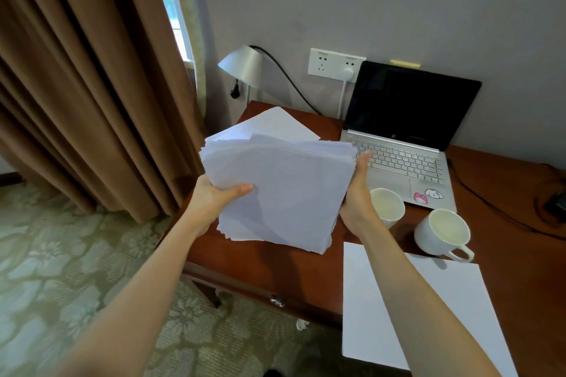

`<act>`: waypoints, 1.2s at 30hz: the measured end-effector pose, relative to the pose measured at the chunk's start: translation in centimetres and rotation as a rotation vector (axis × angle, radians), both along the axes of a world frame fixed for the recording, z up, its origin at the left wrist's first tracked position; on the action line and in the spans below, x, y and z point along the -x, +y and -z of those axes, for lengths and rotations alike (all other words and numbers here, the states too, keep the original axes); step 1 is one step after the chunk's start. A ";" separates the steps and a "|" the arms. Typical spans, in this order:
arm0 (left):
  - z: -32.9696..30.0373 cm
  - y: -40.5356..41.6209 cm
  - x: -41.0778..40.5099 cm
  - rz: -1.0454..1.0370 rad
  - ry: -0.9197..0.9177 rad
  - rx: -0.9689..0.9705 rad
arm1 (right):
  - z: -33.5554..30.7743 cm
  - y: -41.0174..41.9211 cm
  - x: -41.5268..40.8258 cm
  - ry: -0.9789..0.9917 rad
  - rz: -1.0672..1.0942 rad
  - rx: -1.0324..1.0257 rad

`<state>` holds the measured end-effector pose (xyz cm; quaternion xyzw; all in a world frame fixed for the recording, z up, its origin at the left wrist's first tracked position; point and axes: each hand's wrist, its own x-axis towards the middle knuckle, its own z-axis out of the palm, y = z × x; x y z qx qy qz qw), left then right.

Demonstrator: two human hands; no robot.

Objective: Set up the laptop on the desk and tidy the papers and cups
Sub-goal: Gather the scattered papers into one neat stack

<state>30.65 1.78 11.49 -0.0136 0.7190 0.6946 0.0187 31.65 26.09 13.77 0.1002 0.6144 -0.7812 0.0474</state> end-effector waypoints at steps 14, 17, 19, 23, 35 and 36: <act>4.0 -4.4 2.1 -0.568 -0.352 -0.257 | 11.9 6.6 -4.2 -0.246 -0.670 -1.597; 7.1 -5.7 1.6 -0.647 -0.557 -0.194 | 12.2 6.9 -3.9 -0.258 -0.668 -1.708; 9.2 -6.2 0.5 -0.689 -0.655 -0.150 | 12.0 7.0 -3.7 -0.286 -0.668 -1.744; 11.5 -6.2 -0.5 -0.709 -0.703 -0.154 | 12.4 7.5 -3.4 -0.280 -0.582 -1.777; 10.9 -7.5 -0.1 -0.558 -0.563 -0.234 | 5.0 3.3 1.1 -0.095 -0.438 -0.637; 10.9 -7.7 -0.2 -0.539 -0.542 -0.245 | 3.9 2.0 2.3 -0.073 -0.406 -0.528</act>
